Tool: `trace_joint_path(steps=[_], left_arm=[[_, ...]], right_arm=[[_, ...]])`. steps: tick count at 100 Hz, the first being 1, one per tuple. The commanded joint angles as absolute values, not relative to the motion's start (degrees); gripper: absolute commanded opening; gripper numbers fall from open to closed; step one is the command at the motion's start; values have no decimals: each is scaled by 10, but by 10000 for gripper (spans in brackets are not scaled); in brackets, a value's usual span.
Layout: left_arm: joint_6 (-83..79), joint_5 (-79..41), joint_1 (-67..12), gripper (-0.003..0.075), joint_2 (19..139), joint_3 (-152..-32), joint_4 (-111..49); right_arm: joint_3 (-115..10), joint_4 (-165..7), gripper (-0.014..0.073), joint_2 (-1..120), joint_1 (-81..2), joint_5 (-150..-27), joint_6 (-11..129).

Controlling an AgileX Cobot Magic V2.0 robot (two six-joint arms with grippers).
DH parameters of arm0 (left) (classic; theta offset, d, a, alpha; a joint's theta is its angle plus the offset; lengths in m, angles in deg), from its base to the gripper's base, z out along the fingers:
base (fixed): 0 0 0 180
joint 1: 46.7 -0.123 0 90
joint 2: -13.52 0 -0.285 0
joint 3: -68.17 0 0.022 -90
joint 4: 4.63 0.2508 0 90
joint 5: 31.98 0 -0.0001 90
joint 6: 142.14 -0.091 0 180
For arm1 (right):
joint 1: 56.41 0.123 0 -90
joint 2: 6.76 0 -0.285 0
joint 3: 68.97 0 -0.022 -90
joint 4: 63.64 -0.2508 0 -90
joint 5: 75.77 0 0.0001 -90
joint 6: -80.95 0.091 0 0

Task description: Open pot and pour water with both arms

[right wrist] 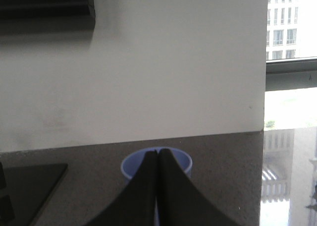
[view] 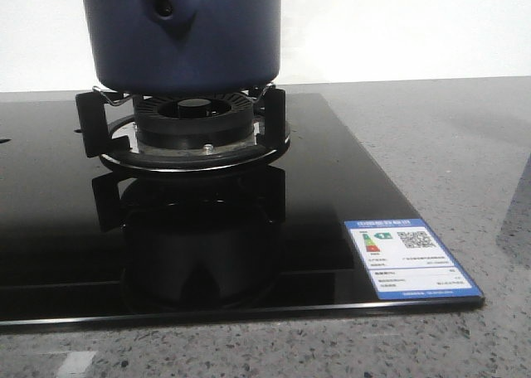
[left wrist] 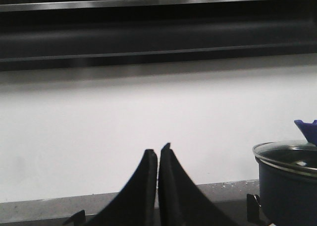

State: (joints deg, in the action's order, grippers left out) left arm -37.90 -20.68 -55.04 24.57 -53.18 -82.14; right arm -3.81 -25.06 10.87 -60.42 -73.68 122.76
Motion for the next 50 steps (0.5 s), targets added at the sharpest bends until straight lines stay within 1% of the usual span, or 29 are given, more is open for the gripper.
trace_joint_path(steps=[1, 18, 50], left_arm=[[-376, -223, -546, -20, 227, -521, -840], [-371, -206, -546, -20, 221, -508, -846], [-371, -199, -546, -20, 221, -506, -846]], right_arm=[[-26, -245, -50, 90, -603, -711, 1228], [-5, -245, -50, 80, -603, -713, 1228], [-3, -245, -50, 80, -603, -714, 1228]])
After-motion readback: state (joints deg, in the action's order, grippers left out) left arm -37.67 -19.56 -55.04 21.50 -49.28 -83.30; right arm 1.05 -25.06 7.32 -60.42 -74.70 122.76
